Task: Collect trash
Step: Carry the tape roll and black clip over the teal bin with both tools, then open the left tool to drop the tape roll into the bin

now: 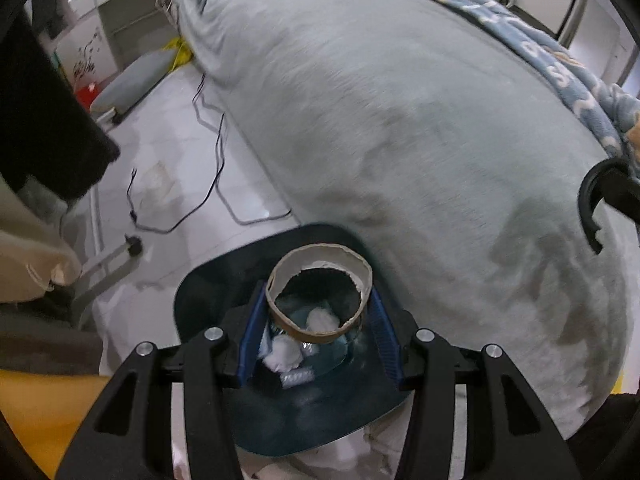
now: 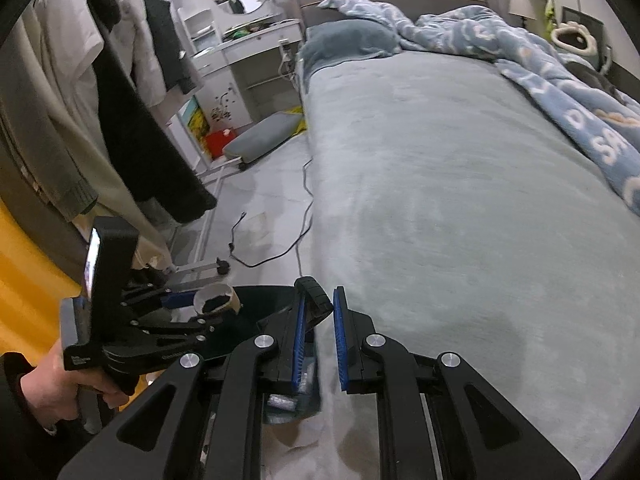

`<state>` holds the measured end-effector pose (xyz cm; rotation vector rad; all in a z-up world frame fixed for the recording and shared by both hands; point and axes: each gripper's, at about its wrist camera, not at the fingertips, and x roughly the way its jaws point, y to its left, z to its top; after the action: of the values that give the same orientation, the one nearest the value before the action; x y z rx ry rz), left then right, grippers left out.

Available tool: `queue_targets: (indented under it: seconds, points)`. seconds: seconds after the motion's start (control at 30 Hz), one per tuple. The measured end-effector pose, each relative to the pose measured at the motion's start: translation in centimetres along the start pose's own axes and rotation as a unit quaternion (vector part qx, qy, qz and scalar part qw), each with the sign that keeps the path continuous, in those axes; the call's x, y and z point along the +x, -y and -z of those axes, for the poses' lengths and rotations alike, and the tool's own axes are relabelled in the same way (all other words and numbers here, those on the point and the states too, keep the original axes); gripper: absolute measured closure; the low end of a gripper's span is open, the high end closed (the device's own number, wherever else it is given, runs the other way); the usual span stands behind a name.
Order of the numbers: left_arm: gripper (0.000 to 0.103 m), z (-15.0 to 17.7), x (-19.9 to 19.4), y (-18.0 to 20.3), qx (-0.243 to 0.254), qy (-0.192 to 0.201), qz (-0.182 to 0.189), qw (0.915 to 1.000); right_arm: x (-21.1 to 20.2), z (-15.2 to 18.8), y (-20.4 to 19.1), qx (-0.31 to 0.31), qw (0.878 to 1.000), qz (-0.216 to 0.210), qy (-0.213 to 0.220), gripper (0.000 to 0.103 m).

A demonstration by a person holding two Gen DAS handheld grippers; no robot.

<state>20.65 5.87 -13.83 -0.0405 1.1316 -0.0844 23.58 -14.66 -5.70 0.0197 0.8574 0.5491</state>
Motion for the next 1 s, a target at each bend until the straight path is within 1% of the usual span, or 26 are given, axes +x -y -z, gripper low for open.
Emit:
queue_targets:
  seconds: [0.13, 0.23, 0.5, 0.57, 0.6, 0.67, 0.77, 0.87, 1.0]
  points:
    - [0.05, 1.2, 1.4, -1.7, -0.008, -0.03, -0.01, 0.9995, 1.6, -0.4, -1.9, -0.01, 1.0, -0.009, -0.01, 0.09]
    - [0.049, 2.2, 2.5, -2.6, -0.017, -0.054, -0.007, 0.9984, 2.6, -0.5, -3.1, -0.018, 1.0, -0.013, -0.019, 0.089]
    - [0.049, 4.3, 4.1, -4.9, -0.029, -0.101, -0.015, 0.9943, 5.9, -0.4, -6.0, -0.041, 0.998, -0.014, -0.052, 0.089]
    - [0.047, 4.6, 4.2, -5.7, -0.035, -0.11, -0.012, 0.9933, 6.6, -0.3, -6.3, -0.039, 0.997, -0.015, -0.06, 0.089]
    - [0.045, 4.8, 4.2, -5.9, -0.037, -0.114, -0.009, 0.9928, 7.0, -0.2, -6.5, -0.037, 0.997, -0.015, -0.063, 0.089]
    - [0.031, 5.0, 4.1, -6.6, -0.045, -0.115, 0.001, 0.9924, 7.6, -0.1, -7.1, -0.038, 0.997, -0.015, -0.069, 0.089]
    - [0.027, 5.1, 3.5, -7.1, -0.046, -0.109, 0.006, 0.993, 8.7, 0.1, -7.8, -0.045, 0.995, -0.014, -0.085, 0.089]
    - [0.026, 5.2, 2.8, -7.7, -0.046, -0.099, 0.006, 0.9941, 10.1, 0.5, -8.4, -0.044, 0.994, -0.012, -0.101, 0.089]
    - [0.024, 5.0, 1.3, -8.3, -0.043, -0.073, -0.002, 0.9964, 11.6, 0.9, -8.7, -0.043, 0.992, -0.008, -0.123, 0.089]
